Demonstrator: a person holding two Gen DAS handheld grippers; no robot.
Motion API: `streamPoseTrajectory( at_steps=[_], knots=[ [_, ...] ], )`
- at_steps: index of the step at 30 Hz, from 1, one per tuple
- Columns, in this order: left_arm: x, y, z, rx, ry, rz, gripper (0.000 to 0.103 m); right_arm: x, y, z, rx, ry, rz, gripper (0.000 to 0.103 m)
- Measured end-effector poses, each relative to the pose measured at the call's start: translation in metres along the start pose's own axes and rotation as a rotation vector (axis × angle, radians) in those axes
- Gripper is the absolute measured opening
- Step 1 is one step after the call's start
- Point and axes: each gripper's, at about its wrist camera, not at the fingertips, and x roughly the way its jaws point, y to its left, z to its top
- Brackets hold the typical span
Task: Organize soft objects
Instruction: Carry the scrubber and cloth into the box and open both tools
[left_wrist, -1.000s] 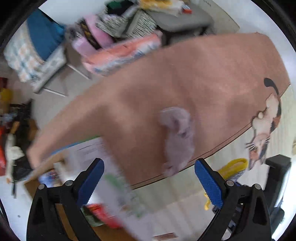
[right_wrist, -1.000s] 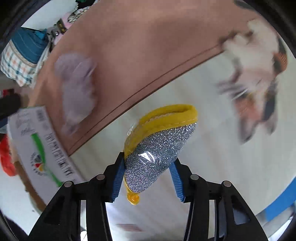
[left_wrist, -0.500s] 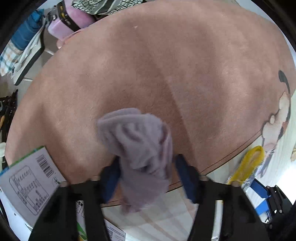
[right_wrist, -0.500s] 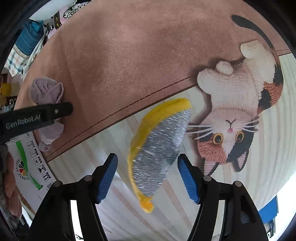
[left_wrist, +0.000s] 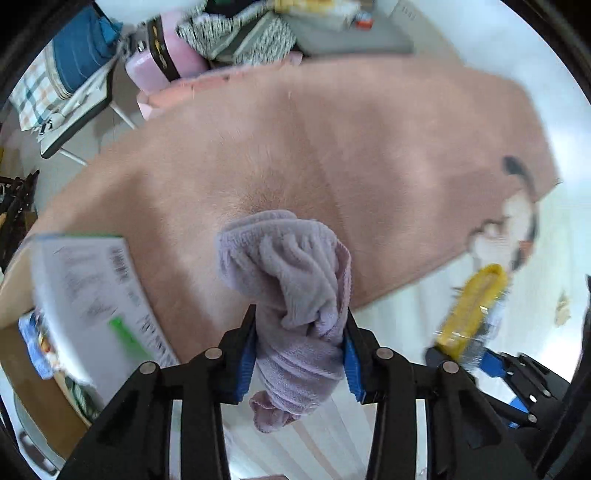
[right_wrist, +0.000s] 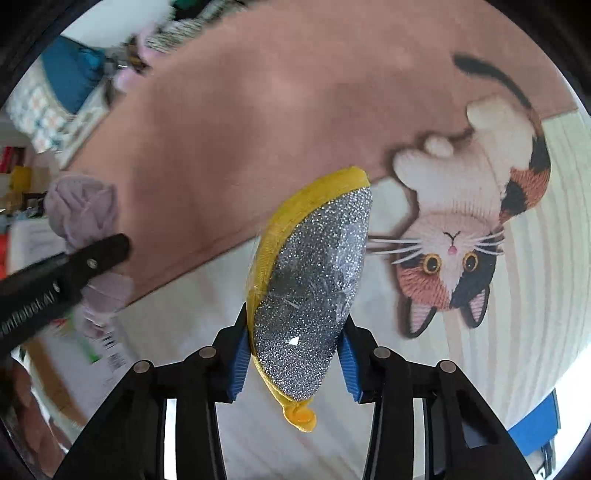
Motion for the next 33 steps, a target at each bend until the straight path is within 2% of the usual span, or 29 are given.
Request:
streamPoseTrajectory(
  at_steps=[2, 5, 7, 10, 11, 14, 17, 21, 23, 26, 29, 33],
  knots=[
    [-0.033, 0.008, -0.015, -0.022, -0.051, -0.047, 0.037, -0.024, 0.017, -0.014, -0.037, -0.035, 0.034, 0.044],
    [-0.088, 0.041, -0.050, -0.061, -0.147, -0.097, 0.037, -0.060, 0.054, -0.038, -0.114, -0.090, 0.069, 0.044],
    [-0.116, 0.061, -0.068, -0.088, -0.200, -0.095, 0.037, -0.080, 0.082, -0.054, -0.169, -0.114, 0.096, 0.044],
    [-0.149, 0.113, -0.102, -0.146, -0.246, -0.098, 0.037, -0.109, 0.123, -0.067, -0.241, -0.128, 0.159, 0.044],
    [-0.155, 0.134, -0.119, -0.169, -0.256, -0.090, 0.037, -0.118, 0.142, -0.077, -0.266, -0.129, 0.176, 0.044],
    [-0.165, 0.185, -0.146, -0.227, -0.255, -0.045, 0.037, -0.122, 0.203, -0.094, -0.331, -0.112, 0.239, 0.044],
    [-0.158, 0.239, -0.168, -0.294, -0.221, 0.008, 0.037, -0.109, 0.262, -0.114, -0.396, -0.087, 0.276, 0.044],
    [-0.133, 0.303, -0.185, -0.389, -0.132, 0.010, 0.037, -0.077, 0.321, -0.129, -0.436, -0.031, 0.319, 0.044],
    [-0.110, 0.331, -0.185, -0.435, -0.058, -0.015, 0.037, -0.055, 0.352, -0.138, -0.451, -0.006, 0.320, 0.044],
    [-0.085, 0.348, -0.182, -0.441, 0.009, 0.008, 0.037, -0.022, 0.380, -0.144, -0.447, 0.032, 0.310, 0.044],
    [-0.071, 0.355, -0.177, -0.420, 0.049, 0.026, 0.037, 0.004, 0.389, -0.146, -0.437, 0.043, 0.303, 0.044],
    [-0.053, 0.357, -0.169, -0.403, 0.113, -0.013, 0.040, 0.035, 0.396, -0.140, -0.433, 0.068, 0.303, 0.045]
  ],
)
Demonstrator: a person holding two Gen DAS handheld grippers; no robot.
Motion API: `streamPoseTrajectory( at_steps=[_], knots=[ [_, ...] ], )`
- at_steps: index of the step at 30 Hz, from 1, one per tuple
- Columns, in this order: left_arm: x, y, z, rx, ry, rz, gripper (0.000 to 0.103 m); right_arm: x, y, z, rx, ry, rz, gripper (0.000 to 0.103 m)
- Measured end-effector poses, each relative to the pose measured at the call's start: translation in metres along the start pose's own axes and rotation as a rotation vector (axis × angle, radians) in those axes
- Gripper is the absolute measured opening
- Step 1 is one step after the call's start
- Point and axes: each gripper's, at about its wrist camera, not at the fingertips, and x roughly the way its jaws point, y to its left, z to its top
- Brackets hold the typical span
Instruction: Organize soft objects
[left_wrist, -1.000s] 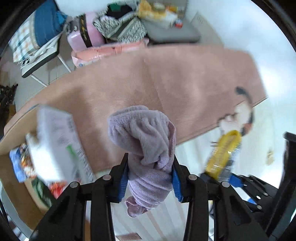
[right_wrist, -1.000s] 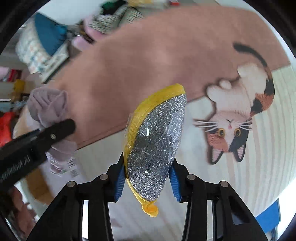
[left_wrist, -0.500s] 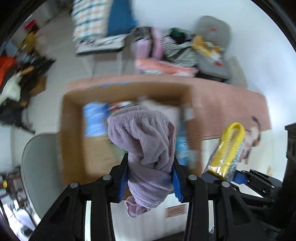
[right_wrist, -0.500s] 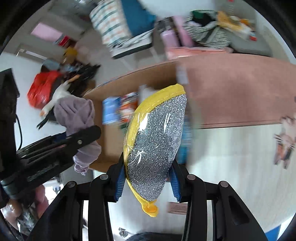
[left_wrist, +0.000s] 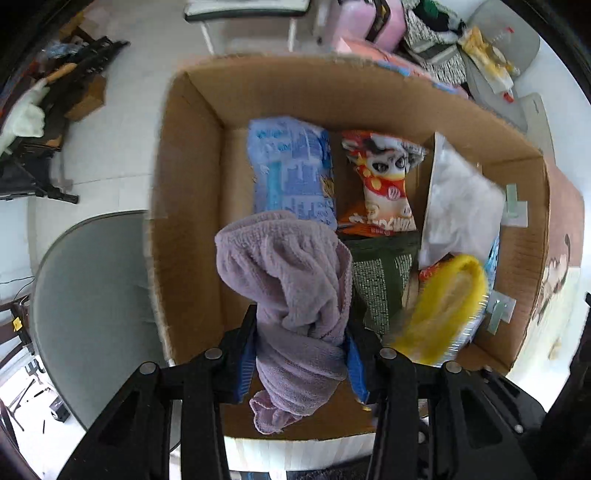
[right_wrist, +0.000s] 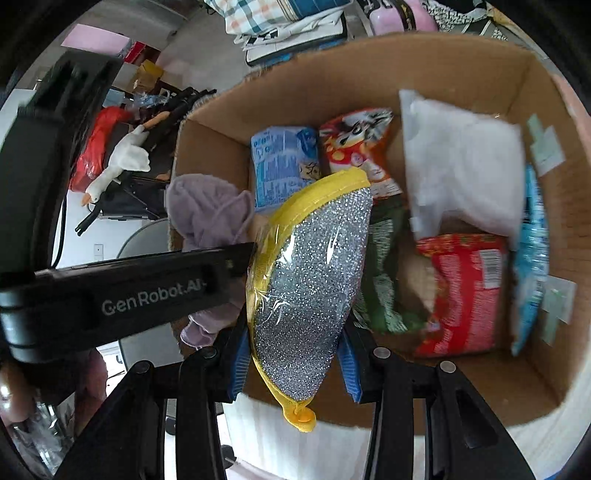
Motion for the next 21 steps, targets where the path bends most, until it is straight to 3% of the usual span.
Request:
streamPoseTrajectory(
  at_steps=[2, 4, 6, 8, 13, 21],
  knots=[
    [0.008, 0.004, 0.005, -0.018, 0.028, -0.011, 0.041, 0.014, -0.001, 0.004, -0.002, 0.023, -0.025, 0.048],
    [0.010, 0.005, 0.006, -0.014, 0.040, -0.011, 0.042, 0.022, -0.003, 0.006, -0.003, 0.039, -0.016, 0.072],
    [0.010, 0.003, 0.007, 0.004, 0.028, 0.004, 0.061, 0.026, -0.007, 0.005, 0.014, 0.056, -0.007, 0.082],
    [0.006, 0.001, 0.005, 0.012, 0.009, 0.006, 0.070, 0.026, -0.011, 0.004, 0.022, 0.051, -0.026, 0.082],
    [-0.004, -0.006, -0.001, 0.025, -0.036, 0.024, 0.070, 0.016, -0.021, 0.000, 0.016, 0.046, -0.083, 0.082],
    [-0.021, -0.006, -0.028, 0.009, -0.110, -0.006, 0.070, -0.039, -0.037, -0.015, 0.002, 0.008, -0.196, 0.082]
  ],
)
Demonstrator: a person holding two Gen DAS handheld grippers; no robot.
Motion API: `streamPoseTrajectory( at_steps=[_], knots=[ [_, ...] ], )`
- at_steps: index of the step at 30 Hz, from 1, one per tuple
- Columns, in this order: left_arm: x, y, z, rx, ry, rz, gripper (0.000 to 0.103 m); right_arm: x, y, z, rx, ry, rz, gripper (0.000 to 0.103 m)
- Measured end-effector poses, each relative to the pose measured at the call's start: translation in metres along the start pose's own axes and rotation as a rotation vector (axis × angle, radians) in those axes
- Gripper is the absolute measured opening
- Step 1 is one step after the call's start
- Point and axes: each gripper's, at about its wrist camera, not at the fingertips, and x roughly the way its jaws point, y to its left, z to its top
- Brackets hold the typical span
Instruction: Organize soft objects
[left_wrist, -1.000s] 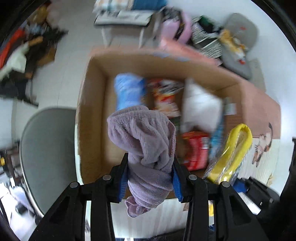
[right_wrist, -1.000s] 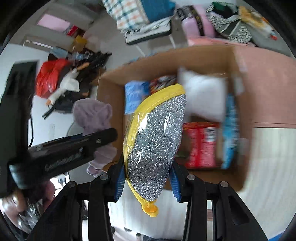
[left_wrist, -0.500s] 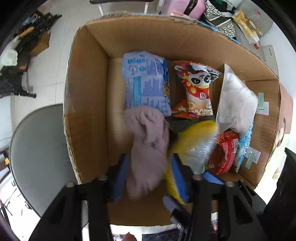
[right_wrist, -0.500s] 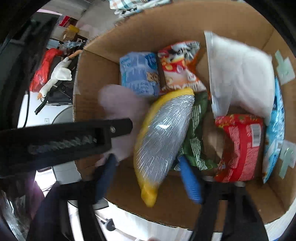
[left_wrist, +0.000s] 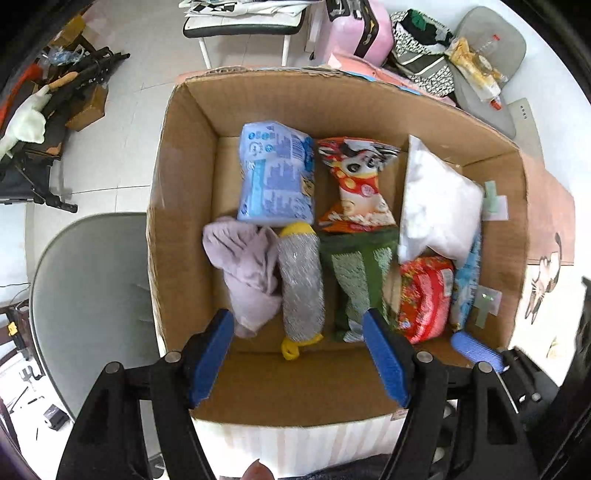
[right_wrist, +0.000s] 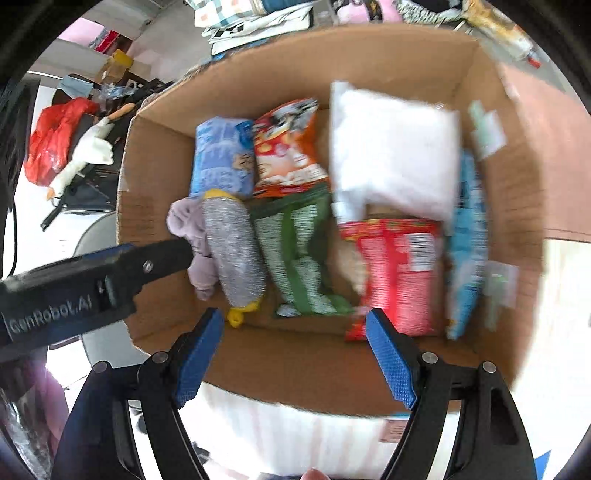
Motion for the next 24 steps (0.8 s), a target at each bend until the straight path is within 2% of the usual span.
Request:
streamPoseTrajectory(
  at_steps=[2, 7, 12, 13, 15, 24],
  knots=[
    [-0.005, -0.004, -0.010, 0.002, -0.042, 0.018, 0.070, -0.011, -0.005, -0.003, -0.011, -0.019, -0.046, 0.082],
    [-0.018, -0.012, -0.034, -0.014, -0.115, 0.006, 0.070, -0.040, -0.020, -0.009, -0.044, -0.079, -0.170, 0.083],
    [-0.025, -0.019, -0.042, -0.024, -0.165, 0.015, 0.070, -0.056, -0.025, -0.015, -0.058, -0.119, -0.237, 0.087],
    [-0.026, -0.020, -0.043, -0.022, -0.174, 0.023, 0.072, -0.059, -0.027, -0.017, -0.063, -0.120, -0.247, 0.091],
    [-0.028, -0.021, -0.044, -0.022, -0.190, 0.046, 0.099, -0.059, -0.027, -0.017, -0.063, -0.130, -0.263, 0.102],
    [-0.045, -0.023, -0.050, -0.030, -0.256, 0.071, 0.100, -0.069, -0.033, -0.017, -0.062, -0.173, -0.311, 0.103]
  ],
)
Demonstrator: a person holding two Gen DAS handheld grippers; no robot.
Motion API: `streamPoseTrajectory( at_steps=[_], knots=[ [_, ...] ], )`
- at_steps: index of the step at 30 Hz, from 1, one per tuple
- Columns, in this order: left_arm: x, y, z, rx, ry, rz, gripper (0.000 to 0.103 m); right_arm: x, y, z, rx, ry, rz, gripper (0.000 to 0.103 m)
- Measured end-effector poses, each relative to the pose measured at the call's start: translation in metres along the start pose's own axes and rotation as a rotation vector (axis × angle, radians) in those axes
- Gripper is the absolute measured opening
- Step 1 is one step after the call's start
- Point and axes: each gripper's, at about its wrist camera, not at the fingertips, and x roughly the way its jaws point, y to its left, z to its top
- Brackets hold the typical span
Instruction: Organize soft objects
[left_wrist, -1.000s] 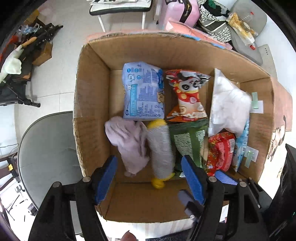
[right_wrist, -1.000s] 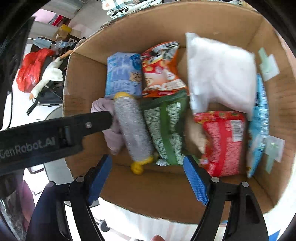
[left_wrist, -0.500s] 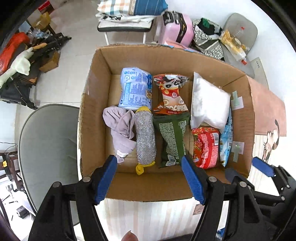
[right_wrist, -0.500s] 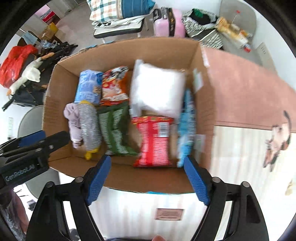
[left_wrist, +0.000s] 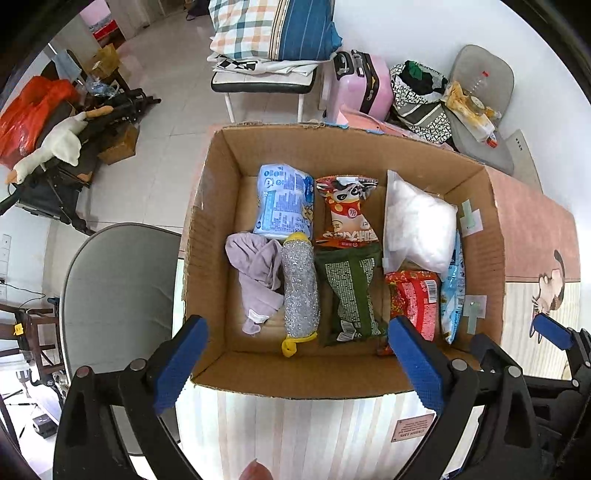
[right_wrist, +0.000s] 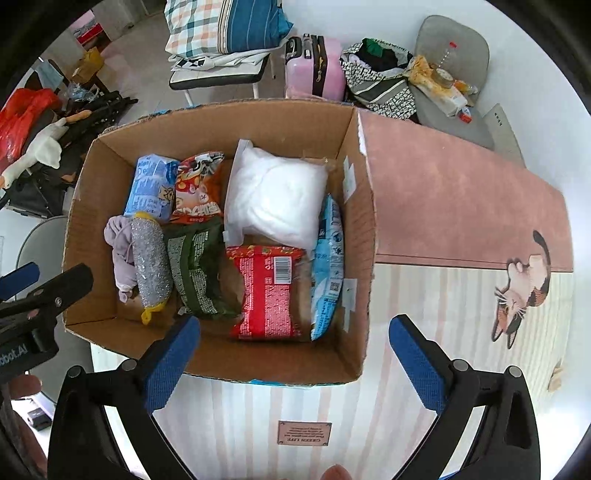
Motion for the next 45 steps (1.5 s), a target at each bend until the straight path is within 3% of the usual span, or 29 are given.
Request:
streamPoseTrajectory(
  at_steps=[5, 9, 21, 29, 38, 45],
  knots=[
    [-0.020, -0.003, -0.008, -0.003, -0.039, -0.009, 0.100, -0.017, -0.006, -0.004, -0.005, -0.034, -0.007, 0.103],
    [-0.052, -0.008, -0.024, -0.011, -0.114, 0.002, 0.100, -0.047, -0.015, -0.018, -0.004, -0.088, -0.016, 0.103],
    [-0.177, -0.023, -0.085, 0.005, -0.308, -0.023, 0.100, -0.201, -0.046, -0.088, 0.015, -0.327, -0.003, 0.103],
    [-0.239, -0.033, -0.118, 0.040, -0.412, -0.017, 0.100, -0.271, -0.049, -0.134, 0.002, -0.433, -0.013, 0.103],
    [-0.278, -0.032, -0.142, 0.030, -0.486, -0.024, 0.100, -0.322, -0.048, -0.166, -0.017, -0.501, -0.015, 0.103],
    [-0.275, -0.033, -0.147, 0.026, -0.474, -0.030, 0.100, -0.338, -0.044, -0.172, -0.018, -0.533, -0.044, 0.103]
  ],
)
